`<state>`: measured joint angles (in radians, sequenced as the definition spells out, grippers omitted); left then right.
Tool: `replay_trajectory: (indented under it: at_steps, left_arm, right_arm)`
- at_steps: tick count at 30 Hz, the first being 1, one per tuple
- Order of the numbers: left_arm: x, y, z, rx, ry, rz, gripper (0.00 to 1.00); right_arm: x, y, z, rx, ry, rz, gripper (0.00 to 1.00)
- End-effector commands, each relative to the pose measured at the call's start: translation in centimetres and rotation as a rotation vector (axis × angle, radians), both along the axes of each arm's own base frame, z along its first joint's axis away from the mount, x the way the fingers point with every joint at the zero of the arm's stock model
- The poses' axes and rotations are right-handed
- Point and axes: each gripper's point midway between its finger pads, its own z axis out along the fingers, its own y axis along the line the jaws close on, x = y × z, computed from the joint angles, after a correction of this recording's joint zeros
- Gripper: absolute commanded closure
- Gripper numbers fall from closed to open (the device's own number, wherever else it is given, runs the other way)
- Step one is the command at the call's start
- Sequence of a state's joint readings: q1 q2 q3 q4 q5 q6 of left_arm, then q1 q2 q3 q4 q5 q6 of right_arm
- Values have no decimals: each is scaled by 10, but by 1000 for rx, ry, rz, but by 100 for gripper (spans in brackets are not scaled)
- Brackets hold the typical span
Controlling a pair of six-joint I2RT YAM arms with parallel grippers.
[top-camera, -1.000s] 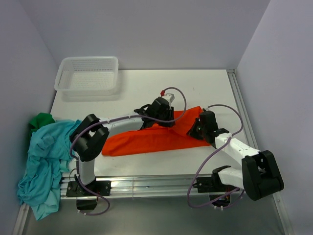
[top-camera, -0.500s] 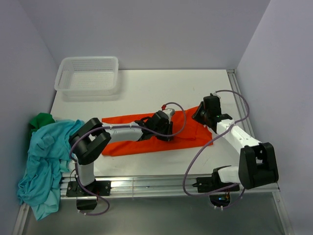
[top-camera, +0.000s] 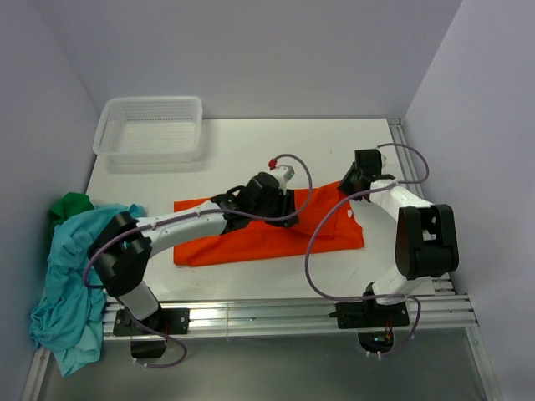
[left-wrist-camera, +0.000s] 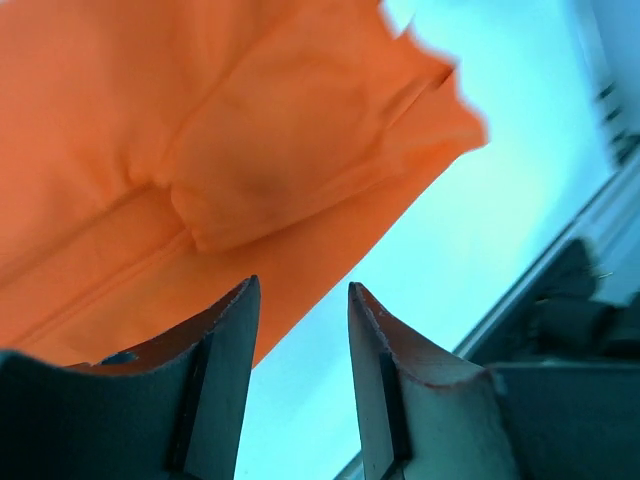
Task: Roll the t-shirts
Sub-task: Fold the tshirt
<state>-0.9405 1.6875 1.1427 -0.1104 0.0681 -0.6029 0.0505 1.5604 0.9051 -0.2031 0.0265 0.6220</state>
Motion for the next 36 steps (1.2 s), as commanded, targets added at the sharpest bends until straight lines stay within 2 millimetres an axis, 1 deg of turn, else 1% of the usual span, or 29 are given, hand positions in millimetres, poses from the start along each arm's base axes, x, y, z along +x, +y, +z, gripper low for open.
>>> replay_trajectory:
  at_steps: [1, 2, 3, 4, 6, 7, 8, 9, 10, 13, 14, 15, 16, 17, 18, 19, 21, 22, 23, 24, 25, 26, 27, 28, 31, 33, 34, 35, 36]
  left_arm:
    - [18, 14, 53, -83, -37, 50, 53]
    - [33, 27, 53, -85, -32, 94, 53]
    - [39, 37, 48, -76, -23, 126, 53]
    - [55, 54, 48, -79, -15, 181, 53]
    - [69, 75, 37, -67, 11, 239, 54]
    - [85, 95, 32, -61, 22, 300, 54]
    - [90, 106, 23, -50, 37, 327, 54]
    - [95, 114, 19, -43, 46, 352, 54]
    - [106, 129, 13, -35, 58, 399, 54]
    - [118, 153, -9, 5, 98, 473, 55]
    - [119, 158, -15, 21, 111, 486, 55]
    - [121, 161, -20, 30, 119, 497, 56]
    - [123, 166, -29, 48, 132, 515, 56]
    - [124, 168, -36, 58, 139, 524, 56]
    - [125, 170, -40, 66, 145, 535, 57]
    - [125, 172, -49, 81, 160, 539, 57]
    - [128, 173, -55, 90, 170, 550, 57]
    - [127, 173, -64, 103, 183, 554, 57]
    - [129, 174, -67, 109, 188, 559, 57]
    - [128, 173, -72, 114, 198, 563, 57]
    - [128, 174, -80, 128, 213, 567, 57]
    - [129, 173, -84, 130, 219, 569, 58]
    - [129, 175, -87, 137, 223, 575, 58]
    - [129, 175, -94, 146, 237, 581, 58]
    - [128, 175, -102, 155, 250, 586, 58]
    - [129, 176, -104, 160, 255, 590, 58]
    - [128, 176, -106, 168, 259, 591, 58]
    - [129, 176, -106, 169, 260, 593, 59]
    - [130, 177, -106, 169, 260, 595, 59]
  right_arm:
    - [25, -4, 14, -17, -53, 2, 62]
    - [27, -3, 9, -15, -42, 5, 61]
    - [29, -3, 7, -14, -39, 8, 59]
    - [31, -2, 3, -12, -34, 14, 59]
    - [33, -1, 0, -5, -28, 20, 58]
    - [35, 1, -1, -1, -29, 24, 58]
    - [35, 2, -3, 1, -24, 27, 58]
    - [36, 2, -3, 1, -32, 27, 59]
    - [35, 2, -5, 3, -29, 25, 60]
    - [37, 2, -9, 6, -20, 20, 69]
    - [36, 2, -11, 7, -15, 19, 76]
    - [36, 1, -11, 9, -17, 15, 80]
    - [36, 0, -12, 3, -16, 6, 85]
    - [35, -2, -12, 3, -15, -3, 96]
    - [34, -2, -14, 4, -10, -8, 100]
    - [33, -5, -12, -1, -13, -20, 100]
    - [28, -14, -14, -5, -7, -56, 100]
    - [27, -18, -10, -10, -18, -75, 100]
    - [26, -22, -10, -7, -19, -96, 100]
    - [23, -22, -11, -4, -15, -97, 100]
    - [23, -21, -9, -1, -18, -97, 100]
    - [22, -33, -11, -2, -9, -130, 100]
    - [21, -37, -11, -2, -6, -138, 100]
    - [20, -37, -12, -3, 2, -142, 100]
    - [18, -35, -17, 14, 12, -126, 100]
    - [18, -31, -20, 26, 27, -96, 92]
    - [17, -30, -25, 29, 43, -93, 90]
    - [17, -31, -26, 25, 47, -93, 84]
    - [17, -31, -27, 26, 52, -92, 81]
